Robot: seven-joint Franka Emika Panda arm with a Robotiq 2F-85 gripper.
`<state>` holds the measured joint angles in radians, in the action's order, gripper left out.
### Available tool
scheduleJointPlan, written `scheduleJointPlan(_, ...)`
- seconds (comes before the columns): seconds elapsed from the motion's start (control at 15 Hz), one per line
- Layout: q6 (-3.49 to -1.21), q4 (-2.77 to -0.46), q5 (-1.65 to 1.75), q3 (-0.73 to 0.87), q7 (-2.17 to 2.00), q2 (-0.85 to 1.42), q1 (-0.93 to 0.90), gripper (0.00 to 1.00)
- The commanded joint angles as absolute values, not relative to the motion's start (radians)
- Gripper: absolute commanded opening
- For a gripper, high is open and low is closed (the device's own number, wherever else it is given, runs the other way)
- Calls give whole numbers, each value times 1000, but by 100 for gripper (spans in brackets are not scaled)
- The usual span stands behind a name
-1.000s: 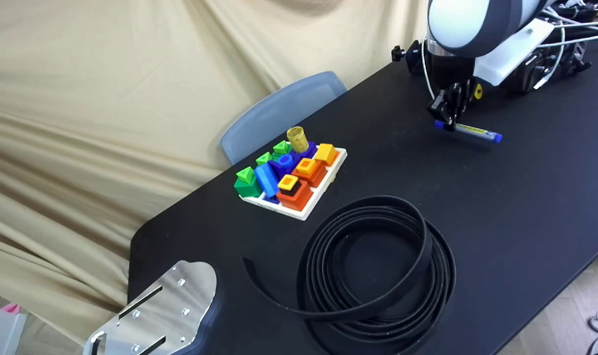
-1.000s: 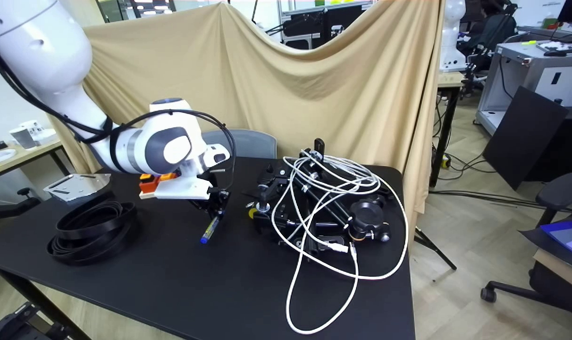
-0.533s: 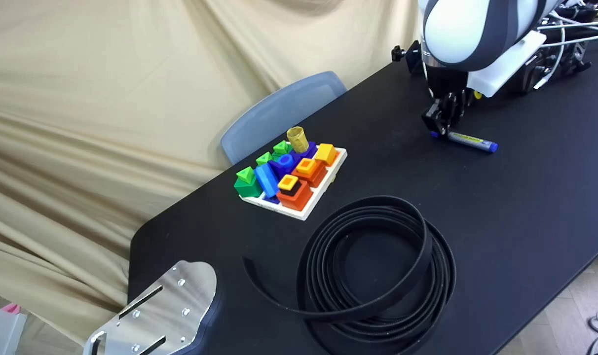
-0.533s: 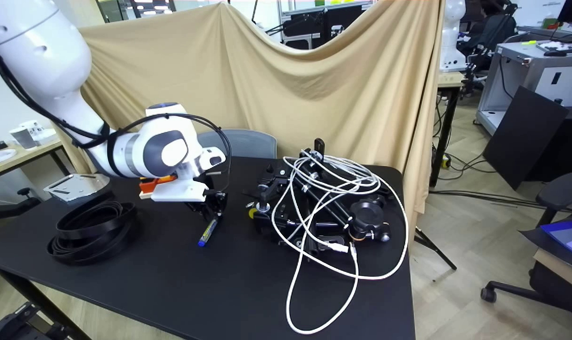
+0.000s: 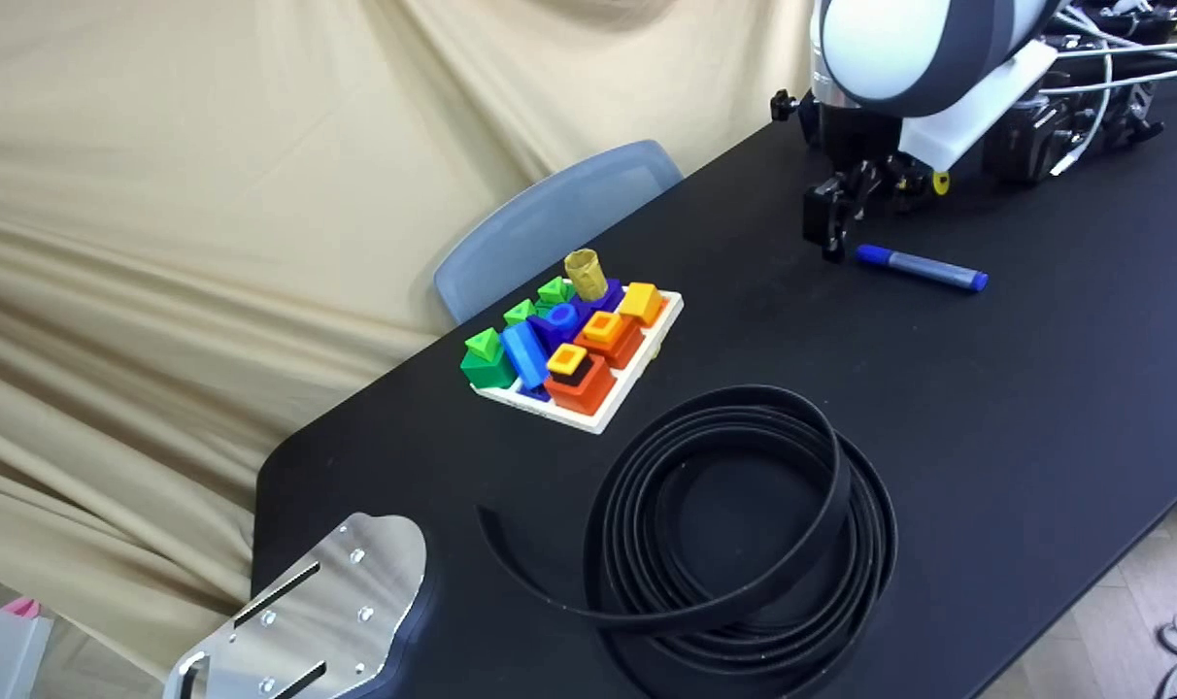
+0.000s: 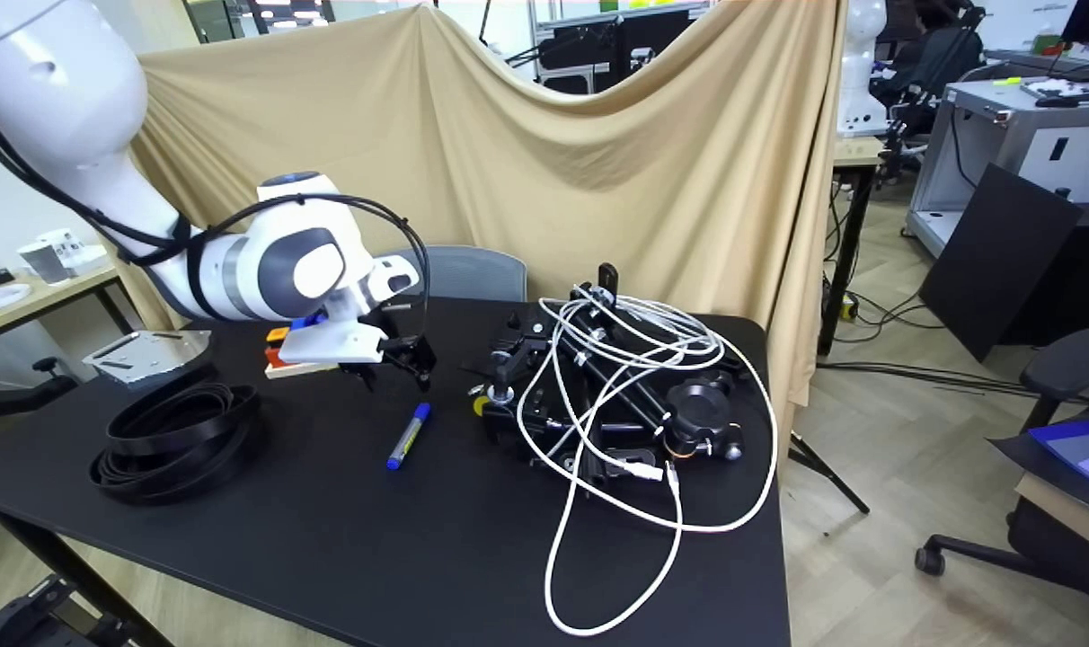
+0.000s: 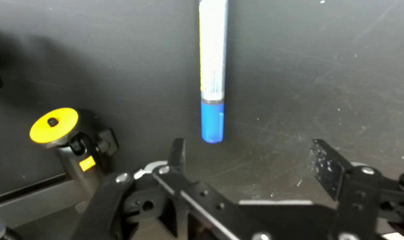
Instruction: Move the marker to the right on the table
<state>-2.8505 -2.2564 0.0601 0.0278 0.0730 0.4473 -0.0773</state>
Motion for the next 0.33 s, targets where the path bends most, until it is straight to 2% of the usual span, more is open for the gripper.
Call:
scheduleJointPlan(0.0, -2796, -2308, 5, -37, 57, 338, -45, 100)
scheduleJointPlan(0.27, -2731, -2328, -66, -78, 55, 269, -43, 100)
